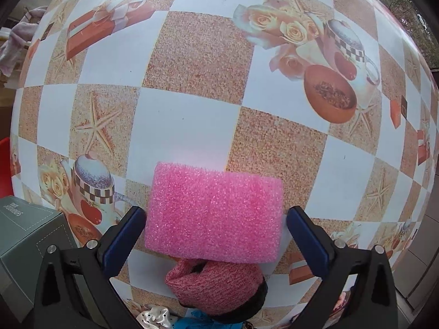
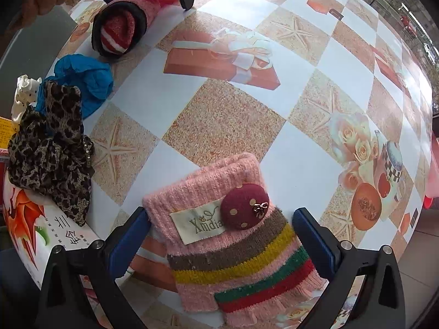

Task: Organize soft objects
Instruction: 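Grasp the pink sponge with the left tool while the right tool grasps the striped pink glove, then lift the pink sponge and striped glove and carry both toward the white box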

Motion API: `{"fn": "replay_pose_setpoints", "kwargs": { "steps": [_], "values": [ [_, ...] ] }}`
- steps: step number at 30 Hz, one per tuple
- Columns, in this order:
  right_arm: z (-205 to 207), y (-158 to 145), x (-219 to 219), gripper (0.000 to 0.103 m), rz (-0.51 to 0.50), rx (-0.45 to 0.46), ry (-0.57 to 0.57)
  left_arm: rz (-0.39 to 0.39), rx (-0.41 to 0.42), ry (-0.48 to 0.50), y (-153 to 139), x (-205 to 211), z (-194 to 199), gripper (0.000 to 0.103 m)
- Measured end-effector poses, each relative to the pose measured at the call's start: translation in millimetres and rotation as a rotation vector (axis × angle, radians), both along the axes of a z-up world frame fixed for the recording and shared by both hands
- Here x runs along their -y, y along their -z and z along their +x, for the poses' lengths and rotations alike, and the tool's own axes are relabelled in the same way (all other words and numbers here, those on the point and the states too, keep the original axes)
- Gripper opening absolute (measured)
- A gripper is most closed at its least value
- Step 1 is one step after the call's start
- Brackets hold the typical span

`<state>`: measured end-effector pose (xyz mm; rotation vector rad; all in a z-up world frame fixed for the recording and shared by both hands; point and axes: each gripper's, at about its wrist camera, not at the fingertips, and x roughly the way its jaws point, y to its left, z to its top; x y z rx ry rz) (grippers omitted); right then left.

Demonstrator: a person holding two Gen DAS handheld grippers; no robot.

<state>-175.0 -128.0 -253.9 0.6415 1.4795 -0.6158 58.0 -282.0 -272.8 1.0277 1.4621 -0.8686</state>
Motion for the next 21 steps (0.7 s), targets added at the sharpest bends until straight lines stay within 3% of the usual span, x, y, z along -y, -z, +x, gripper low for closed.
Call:
{"fn": "replay_pose_setpoints", "kwargs": {
  "steps": [2, 4, 5, 8, 10, 11, 15, 21],
  "values": [
    [1, 5, 2, 0.103, 0.029, -0.033, -0.013, -0.033, 0.013, 0.033, -6, 1, -7, 0.095],
    [2, 7, -3, 0.1, 0.031, -0.048, -0.006, -0.065, 0.009, 0.078, -17, 3, -20, 0.071],
    [0, 7, -4, 0.096, 0.025, -0.044, 0.003, -0.07, 0.019, 0.103, -21, 4, -25, 0.072],
    [-8, -3, -6, 0.066, 0.007, -0.023, 0.037, -0.098, 0.069, 0.161, -32, 6, -35, 0.071],
    [-15, -9, -3, 0.033, 0.006, -0.015, 0.075, -0.117, 0.068, 0.161, -40, 7, -38, 0.071],
    [-20, -10, 0, 0.027, 0.01, -0.016, 0.104, -0.127, 0.063, 0.16, -45, 7, -39, 0.071],
    [-47, -19, 10, 0.026, 0.015, 0.009, 0.267, -0.165, 0.043, 0.198, -69, 3, -48, 0.071],
    [-91, -43, 11, 0.026, 0.051, 0.142, 0.499, -0.21, -0.011, 0.274, -107, -21, -72, 0.071]
  ]
}}
